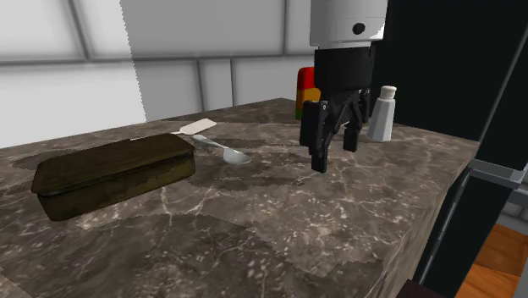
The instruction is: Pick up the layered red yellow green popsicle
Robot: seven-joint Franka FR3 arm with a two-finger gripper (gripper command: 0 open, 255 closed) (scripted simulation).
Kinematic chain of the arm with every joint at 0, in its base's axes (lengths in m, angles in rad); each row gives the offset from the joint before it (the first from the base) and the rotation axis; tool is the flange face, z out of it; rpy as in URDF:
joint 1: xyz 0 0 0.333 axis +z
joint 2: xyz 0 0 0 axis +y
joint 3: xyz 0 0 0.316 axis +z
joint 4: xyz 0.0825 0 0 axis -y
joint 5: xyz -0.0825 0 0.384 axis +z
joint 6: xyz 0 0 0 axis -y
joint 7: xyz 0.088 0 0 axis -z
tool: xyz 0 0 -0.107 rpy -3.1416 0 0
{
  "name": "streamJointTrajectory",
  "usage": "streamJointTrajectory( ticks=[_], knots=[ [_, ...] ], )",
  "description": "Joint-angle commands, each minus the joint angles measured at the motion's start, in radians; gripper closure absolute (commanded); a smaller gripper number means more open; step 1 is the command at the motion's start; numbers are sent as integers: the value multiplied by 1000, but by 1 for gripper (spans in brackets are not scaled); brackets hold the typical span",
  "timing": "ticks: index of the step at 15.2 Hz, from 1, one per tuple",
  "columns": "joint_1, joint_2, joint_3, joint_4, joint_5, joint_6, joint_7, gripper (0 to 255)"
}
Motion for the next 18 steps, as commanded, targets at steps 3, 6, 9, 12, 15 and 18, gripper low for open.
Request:
streamJointTrajectory(
  ticks=[3,6,9,12,15,18],
  knots=[
    [-5,57,-17,89,-7,-36,-20,0],
    [-10,145,-42,229,-15,-93,-50,0],
    [-13,237,-66,378,-19,-156,-81,0],
    [-15,335,-91,540,-18,-225,-113,0],
    [-18,422,-112,685,-14,-288,-142,0],
    [-19,404,-111,625,-16,-247,-140,0]
  ],
)
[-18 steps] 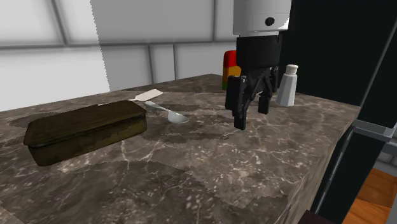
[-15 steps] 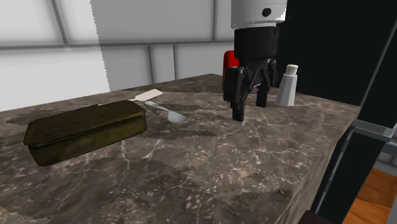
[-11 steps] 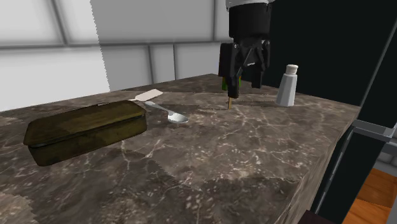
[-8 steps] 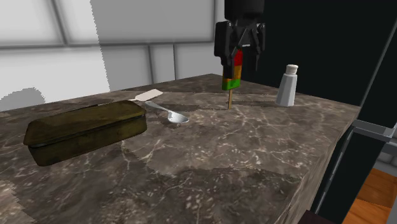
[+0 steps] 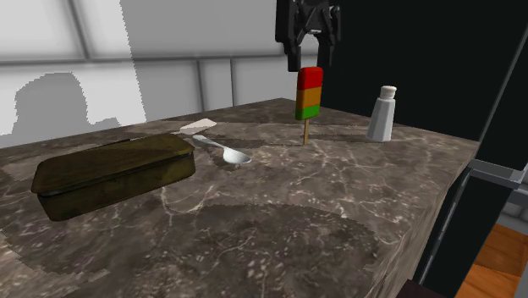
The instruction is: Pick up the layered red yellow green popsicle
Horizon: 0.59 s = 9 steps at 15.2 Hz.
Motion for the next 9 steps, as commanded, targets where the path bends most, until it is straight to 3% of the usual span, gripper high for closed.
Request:
streamJointTrajectory(
  ticks=[1,6,7,9],
  knots=[
    [0,-8,0,-30,-1,23,1,0],
    [-2,-25,-1,-96,-3,71,3,0],
    [-1,-26,0,-98,-3,72,4,255],
    [-2,-26,-1,-98,-3,72,3,255]
  ],
)
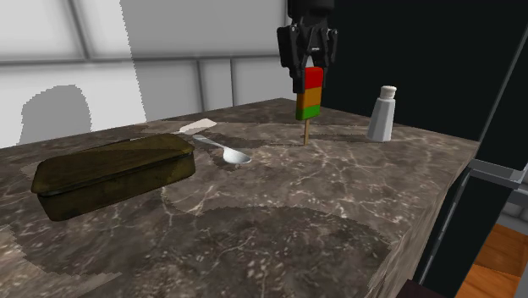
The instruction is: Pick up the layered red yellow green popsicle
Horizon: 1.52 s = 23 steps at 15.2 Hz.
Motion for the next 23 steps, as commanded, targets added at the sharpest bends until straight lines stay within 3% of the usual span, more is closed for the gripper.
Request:
streamJointTrajectory(
  ticks=[1,7,23],
  knots=[
    [0,0,0,-2,1,1,0,255],
    [1,1,0,0,1,0,0,255],
    [5,99,-2,309,10,-212,-13,255]
  ],
)
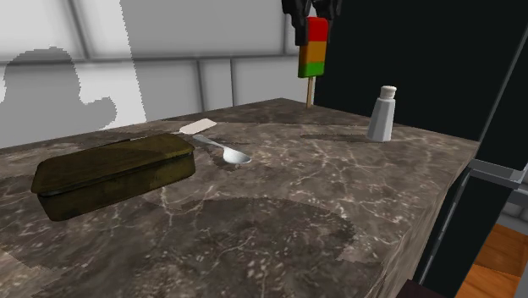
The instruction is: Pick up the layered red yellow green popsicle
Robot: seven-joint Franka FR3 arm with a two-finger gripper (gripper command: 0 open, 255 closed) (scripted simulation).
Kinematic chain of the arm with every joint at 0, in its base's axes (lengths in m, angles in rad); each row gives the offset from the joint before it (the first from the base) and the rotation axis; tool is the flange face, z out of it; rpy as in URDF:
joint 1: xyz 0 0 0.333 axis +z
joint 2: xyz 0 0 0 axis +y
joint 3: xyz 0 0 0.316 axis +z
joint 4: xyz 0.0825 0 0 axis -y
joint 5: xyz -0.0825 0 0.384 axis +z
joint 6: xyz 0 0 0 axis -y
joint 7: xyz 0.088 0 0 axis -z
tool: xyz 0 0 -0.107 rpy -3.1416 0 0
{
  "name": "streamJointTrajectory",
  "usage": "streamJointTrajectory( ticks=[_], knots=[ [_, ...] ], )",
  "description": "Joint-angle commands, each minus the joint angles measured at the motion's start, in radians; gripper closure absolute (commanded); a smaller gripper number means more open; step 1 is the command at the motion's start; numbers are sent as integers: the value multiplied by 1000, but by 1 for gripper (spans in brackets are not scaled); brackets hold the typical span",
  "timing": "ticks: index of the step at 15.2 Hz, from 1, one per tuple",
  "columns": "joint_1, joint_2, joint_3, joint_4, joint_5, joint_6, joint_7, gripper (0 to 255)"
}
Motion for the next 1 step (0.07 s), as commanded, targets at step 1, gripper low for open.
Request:
streamJointTrajectory(
  ticks=[1],
  knots=[
    [0,7,-1,15,0,-8,-2,255]
  ],
)
